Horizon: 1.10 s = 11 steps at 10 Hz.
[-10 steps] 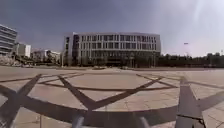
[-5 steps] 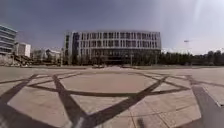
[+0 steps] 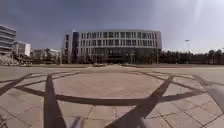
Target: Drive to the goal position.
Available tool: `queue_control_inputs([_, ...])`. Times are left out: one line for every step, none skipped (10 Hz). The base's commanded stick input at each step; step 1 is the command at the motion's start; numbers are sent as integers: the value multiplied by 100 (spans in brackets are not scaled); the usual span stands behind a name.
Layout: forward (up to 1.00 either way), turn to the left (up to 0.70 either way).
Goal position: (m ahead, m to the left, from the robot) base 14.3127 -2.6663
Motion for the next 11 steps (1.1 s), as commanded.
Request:
queue_control_inputs([100, 0])
queue_control_inputs([100, 0])
queue_control_inputs([100, 0])
queue_control_inputs([100, 0])
queue_control_inputs([100, 0])
queue_control_inputs([100, 0])
queue_control_inputs([100, 0])
queue_control_inputs([100, 0])
queue_control_inputs([100, 0])
queue_control_inputs([100, 0])
queue_control_inputs([100, 0])
